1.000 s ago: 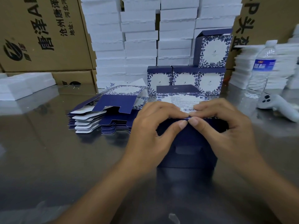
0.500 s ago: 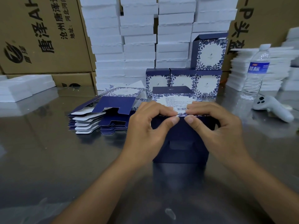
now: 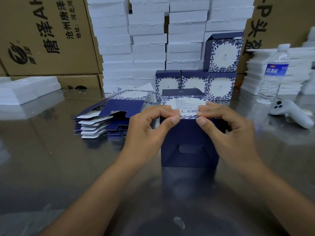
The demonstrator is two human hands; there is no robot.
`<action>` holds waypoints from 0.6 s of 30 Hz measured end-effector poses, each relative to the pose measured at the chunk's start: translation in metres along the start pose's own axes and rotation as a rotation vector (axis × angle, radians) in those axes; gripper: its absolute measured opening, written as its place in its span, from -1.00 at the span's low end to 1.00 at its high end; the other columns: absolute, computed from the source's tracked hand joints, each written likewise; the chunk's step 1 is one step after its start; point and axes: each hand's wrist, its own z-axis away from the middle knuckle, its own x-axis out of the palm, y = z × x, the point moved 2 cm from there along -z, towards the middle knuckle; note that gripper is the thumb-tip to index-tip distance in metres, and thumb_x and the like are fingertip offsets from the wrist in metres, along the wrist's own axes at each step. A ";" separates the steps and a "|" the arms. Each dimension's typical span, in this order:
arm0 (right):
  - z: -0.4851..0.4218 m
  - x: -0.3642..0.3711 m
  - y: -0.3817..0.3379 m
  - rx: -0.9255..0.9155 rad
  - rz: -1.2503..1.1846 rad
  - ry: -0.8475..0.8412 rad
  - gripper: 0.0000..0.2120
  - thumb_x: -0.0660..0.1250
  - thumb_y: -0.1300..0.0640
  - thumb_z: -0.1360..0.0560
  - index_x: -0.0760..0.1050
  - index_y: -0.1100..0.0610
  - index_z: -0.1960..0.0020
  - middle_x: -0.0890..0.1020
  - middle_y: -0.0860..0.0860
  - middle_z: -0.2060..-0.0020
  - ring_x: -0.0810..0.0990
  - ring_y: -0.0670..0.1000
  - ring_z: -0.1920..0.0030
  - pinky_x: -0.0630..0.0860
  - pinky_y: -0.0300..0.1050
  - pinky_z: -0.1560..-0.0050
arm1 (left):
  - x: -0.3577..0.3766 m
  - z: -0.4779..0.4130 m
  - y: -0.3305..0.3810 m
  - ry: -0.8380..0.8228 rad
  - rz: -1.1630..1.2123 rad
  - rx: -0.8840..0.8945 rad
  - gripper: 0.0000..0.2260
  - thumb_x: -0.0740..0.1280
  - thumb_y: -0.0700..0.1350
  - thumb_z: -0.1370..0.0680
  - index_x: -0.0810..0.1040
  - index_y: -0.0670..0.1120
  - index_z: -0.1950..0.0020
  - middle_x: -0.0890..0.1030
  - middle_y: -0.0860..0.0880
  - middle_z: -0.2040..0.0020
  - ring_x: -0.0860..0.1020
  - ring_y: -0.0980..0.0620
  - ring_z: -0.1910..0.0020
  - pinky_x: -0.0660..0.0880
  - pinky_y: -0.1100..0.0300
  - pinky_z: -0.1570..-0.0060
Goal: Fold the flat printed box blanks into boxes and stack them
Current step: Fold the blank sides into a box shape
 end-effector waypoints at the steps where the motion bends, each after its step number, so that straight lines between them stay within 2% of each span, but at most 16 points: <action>1: 0.000 0.000 0.000 0.006 0.003 0.007 -0.91 0.38 0.04 -0.41 0.56 -0.15 0.12 0.63 -0.14 0.02 0.57 -0.11 -0.14 0.44 -0.17 -0.22 | 0.000 0.000 -0.001 -0.002 -0.001 -0.004 -0.94 0.37 -0.09 -0.43 0.62 -0.04 0.17 0.65 0.15 0.12 0.58 0.26 -0.06 0.43 0.36 -0.13; 4: 0.002 -0.001 0.001 0.038 -0.011 0.024 -0.91 0.36 0.02 -0.44 0.57 -0.17 0.10 0.61 -0.19 -0.02 0.55 -0.17 -0.16 0.41 -0.25 -0.24 | -0.001 0.000 -0.003 0.001 0.004 -0.014 -0.92 0.40 -0.22 -0.47 0.63 -0.04 0.17 0.66 0.14 0.11 0.58 0.25 -0.08 0.44 0.34 -0.15; 10: 0.003 0.001 0.000 0.082 -0.040 0.037 -0.91 0.31 -0.02 -0.42 0.59 -0.11 0.12 0.63 -0.14 0.01 0.55 -0.20 -0.13 0.41 -0.29 -0.20 | -0.009 0.000 -0.007 0.034 0.092 -0.047 -0.91 0.40 -0.19 -0.46 0.63 0.01 0.16 0.68 0.13 0.06 0.59 0.20 -0.12 0.48 0.36 -0.06; 18: 0.001 0.000 0.000 0.067 -0.023 0.014 -0.92 0.31 0.01 -0.43 0.58 -0.07 0.13 0.64 -0.09 0.04 0.57 -0.18 -0.08 0.41 -0.31 -0.16 | -0.009 -0.001 -0.007 0.034 0.014 -0.010 -0.87 0.39 -0.22 -0.49 0.60 -0.02 0.22 0.67 0.15 0.13 0.59 0.24 -0.09 0.50 0.37 -0.01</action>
